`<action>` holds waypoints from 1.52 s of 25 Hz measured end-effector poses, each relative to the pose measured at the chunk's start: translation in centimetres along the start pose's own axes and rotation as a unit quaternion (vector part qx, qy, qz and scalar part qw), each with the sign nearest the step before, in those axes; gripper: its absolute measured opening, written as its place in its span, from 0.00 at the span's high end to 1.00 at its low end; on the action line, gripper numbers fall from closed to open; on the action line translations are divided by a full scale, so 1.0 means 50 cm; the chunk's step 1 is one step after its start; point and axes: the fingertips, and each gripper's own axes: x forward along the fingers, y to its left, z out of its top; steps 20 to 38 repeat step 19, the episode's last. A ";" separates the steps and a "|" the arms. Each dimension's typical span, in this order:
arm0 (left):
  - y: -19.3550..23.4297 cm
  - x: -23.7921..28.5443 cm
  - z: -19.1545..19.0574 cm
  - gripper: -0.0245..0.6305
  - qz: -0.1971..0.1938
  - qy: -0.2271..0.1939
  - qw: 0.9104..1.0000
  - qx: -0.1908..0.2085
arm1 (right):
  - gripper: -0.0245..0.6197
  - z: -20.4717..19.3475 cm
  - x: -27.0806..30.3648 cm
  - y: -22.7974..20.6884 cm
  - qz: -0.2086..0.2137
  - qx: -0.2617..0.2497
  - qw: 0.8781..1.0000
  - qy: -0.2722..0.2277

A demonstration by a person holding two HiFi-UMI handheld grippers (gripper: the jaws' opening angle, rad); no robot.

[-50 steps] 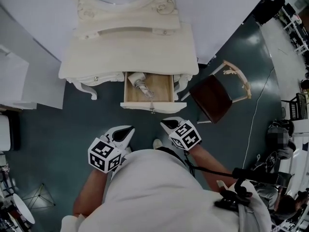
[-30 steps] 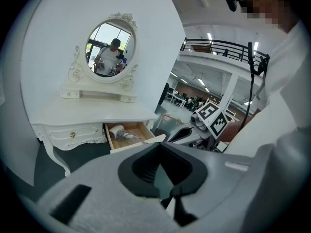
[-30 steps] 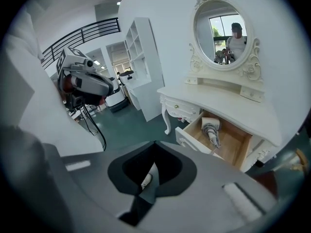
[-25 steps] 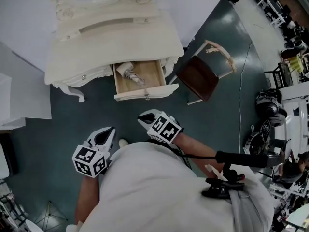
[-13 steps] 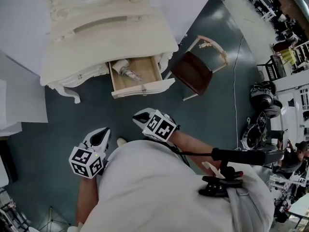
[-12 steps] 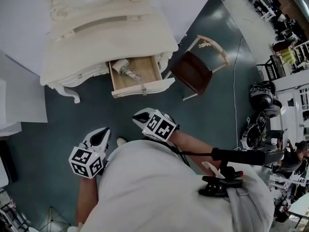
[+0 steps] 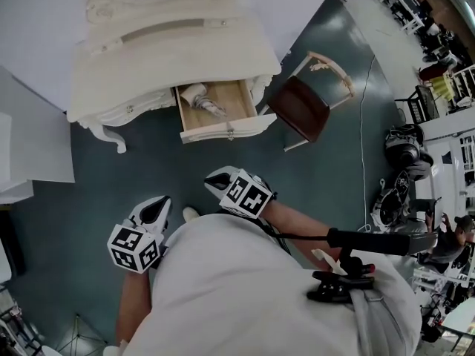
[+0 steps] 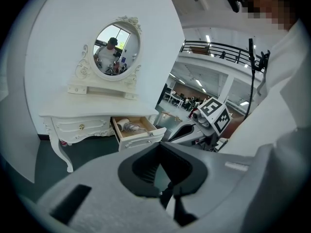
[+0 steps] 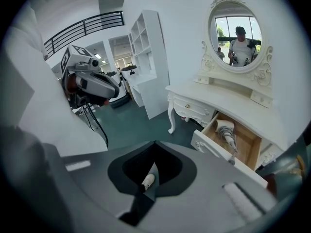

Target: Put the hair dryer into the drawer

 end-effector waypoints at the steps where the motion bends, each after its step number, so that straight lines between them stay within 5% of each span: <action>1: 0.002 -0.003 -0.004 0.97 -0.001 0.001 1.000 -0.001 | 0.96 0.001 0.004 0.005 0.001 0.000 1.000 0.000; 38: 0.045 -0.061 -0.050 0.97 -0.017 0.004 1.000 -0.007 | 0.96 0.022 0.051 0.062 -0.008 0.000 1.000 0.015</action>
